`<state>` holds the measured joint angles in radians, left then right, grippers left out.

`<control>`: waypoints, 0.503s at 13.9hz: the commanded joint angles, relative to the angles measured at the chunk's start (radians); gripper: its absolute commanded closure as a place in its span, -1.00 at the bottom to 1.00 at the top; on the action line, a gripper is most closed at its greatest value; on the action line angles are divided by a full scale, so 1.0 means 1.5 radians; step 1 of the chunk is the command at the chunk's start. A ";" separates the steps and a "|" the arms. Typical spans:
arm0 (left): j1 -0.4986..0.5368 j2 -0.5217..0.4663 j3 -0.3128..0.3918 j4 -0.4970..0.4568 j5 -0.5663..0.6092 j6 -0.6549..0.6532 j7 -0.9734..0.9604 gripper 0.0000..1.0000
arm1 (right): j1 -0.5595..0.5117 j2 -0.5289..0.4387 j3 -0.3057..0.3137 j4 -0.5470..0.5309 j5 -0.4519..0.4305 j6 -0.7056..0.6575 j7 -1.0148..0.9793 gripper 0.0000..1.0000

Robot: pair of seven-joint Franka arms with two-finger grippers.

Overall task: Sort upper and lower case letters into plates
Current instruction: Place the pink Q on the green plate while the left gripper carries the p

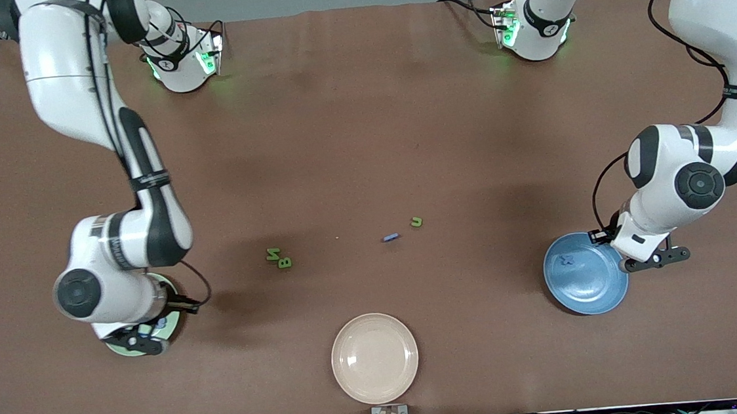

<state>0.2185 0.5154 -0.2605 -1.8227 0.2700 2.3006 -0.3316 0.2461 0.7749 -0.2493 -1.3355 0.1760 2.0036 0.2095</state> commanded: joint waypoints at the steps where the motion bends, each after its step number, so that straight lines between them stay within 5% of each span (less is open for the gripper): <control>1: 0.013 -0.020 -0.009 -0.020 0.012 -0.001 0.004 1.00 | -0.043 -0.009 0.013 -0.019 0.000 0.001 -0.132 0.90; 3: 0.012 -0.017 -0.009 -0.024 0.012 0.000 0.000 1.00 | -0.072 -0.006 0.012 -0.020 -0.003 0.008 -0.210 0.72; 5: 0.010 -0.017 -0.010 -0.029 0.013 0.001 0.000 1.00 | -0.085 0.000 0.012 -0.024 -0.014 0.028 -0.233 0.25; 7: 0.010 -0.014 -0.010 -0.023 0.013 0.002 0.004 1.00 | -0.083 0.000 0.012 -0.037 -0.024 0.055 -0.233 -0.82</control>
<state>0.2207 0.5152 -0.2642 -1.8400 0.2701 2.3006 -0.3316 0.1237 0.7842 -0.2485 -1.3589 0.1681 2.0462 -0.1292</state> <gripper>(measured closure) 0.648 0.621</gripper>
